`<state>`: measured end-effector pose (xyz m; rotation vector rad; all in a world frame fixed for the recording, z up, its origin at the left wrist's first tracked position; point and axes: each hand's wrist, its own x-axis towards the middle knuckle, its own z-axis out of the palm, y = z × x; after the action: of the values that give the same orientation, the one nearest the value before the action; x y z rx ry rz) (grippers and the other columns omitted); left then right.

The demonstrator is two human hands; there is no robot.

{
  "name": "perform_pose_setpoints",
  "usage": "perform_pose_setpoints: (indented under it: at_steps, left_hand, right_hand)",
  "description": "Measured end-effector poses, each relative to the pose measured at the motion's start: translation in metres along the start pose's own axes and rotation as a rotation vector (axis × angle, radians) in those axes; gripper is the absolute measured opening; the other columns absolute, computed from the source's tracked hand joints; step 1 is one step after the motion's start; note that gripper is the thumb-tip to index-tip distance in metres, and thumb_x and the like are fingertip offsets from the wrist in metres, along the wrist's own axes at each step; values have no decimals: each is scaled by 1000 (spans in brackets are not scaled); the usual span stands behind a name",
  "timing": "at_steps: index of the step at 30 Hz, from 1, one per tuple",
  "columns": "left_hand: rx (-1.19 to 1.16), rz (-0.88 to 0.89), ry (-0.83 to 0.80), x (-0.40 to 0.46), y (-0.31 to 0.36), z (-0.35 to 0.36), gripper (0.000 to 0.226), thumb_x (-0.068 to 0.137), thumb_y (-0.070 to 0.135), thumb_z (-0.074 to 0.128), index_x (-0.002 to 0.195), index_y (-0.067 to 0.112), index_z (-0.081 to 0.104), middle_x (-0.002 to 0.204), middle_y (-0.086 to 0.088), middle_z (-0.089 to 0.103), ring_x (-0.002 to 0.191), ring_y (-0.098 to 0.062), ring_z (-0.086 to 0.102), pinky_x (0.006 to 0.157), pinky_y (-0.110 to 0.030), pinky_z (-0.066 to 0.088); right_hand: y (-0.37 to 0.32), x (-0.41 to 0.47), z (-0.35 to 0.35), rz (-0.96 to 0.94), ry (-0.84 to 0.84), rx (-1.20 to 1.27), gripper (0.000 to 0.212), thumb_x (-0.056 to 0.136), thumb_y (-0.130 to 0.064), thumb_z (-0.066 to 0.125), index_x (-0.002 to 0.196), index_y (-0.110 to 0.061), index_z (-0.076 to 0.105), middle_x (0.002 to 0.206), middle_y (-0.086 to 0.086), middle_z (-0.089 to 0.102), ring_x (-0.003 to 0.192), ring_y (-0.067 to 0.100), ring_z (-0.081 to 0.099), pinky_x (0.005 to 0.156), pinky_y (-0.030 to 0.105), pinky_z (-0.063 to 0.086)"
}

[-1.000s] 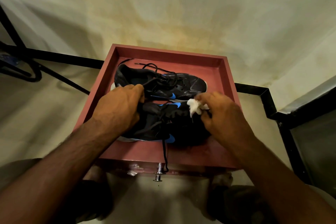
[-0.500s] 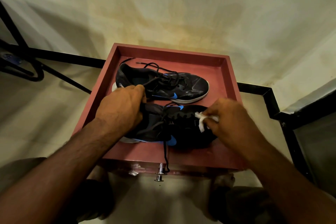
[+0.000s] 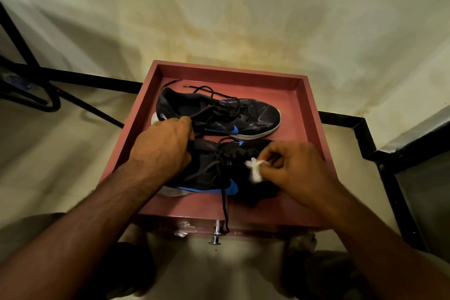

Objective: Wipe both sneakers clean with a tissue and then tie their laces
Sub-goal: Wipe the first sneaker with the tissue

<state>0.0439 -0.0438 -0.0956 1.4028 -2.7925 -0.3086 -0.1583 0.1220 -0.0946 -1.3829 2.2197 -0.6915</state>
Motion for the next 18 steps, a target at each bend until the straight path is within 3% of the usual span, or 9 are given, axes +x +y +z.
perform_pose_setpoints:
  at_steps: [3, 8, 10, 14, 16, 18]
  left_hand:
    - [10, -2, 7, 0, -2, 2, 22, 90, 23, 64, 109, 23, 53, 105, -1, 62, 88, -22, 58, 73, -41, 54]
    - [15, 3, -2, 1, -1, 2, 21, 90, 25, 63, 107, 23, 52, 105, -2, 63, 92, -26, 62, 76, -44, 57]
    - [24, 23, 2, 1, -1, 2, 21, 91, 25, 62, 108, 22, 51, 106, -2, 63, 93, -26, 63, 76, -44, 57]
    - [53, 62, 29, 1, -3, 3, 22, 93, 27, 61, 110, 20, 49, 107, -3, 63, 92, -26, 63, 72, -42, 56]
    - [67, 65, 36, 0, -4, 5, 23, 92, 28, 61, 109, 19, 48, 107, -4, 63, 93, -28, 63, 69, -41, 52]
    - [67, 68, 38, 1, -3, 5, 23, 92, 28, 61, 108, 19, 47, 107, -4, 63, 93, -28, 64, 68, -40, 51]
  right_hand:
    - [13, 11, -12, 2, 212, -255, 4, 81, -21, 76, 81, -24, 74, 79, -4, 70, 71, 15, 65, 65, 32, 52]
    - [-11, -4, 18, -16, -134, -25, 7, 77, -27, 77, 83, -28, 73, 76, -10, 72, 68, 5, 68, 67, 37, 60]
    - [-15, -6, 24, -48, -178, -46, 7, 80, -25, 76, 86, -27, 72, 81, -10, 71, 73, 6, 66, 69, 34, 59]
    - [3, 16, -1, 53, 86, -329, 8, 91, -14, 69, 93, -21, 71, 82, -9, 60, 69, 8, 57, 59, 8, 38]
    - [7, 19, -6, 14, 214, -371, 6, 90, -11, 69, 91, -17, 71, 85, -3, 63, 75, 16, 62, 64, 14, 39]
    - [1, 12, 6, -20, 141, -355, 4, 92, -18, 69, 95, -20, 71, 94, -2, 65, 84, 19, 65, 72, 25, 48]
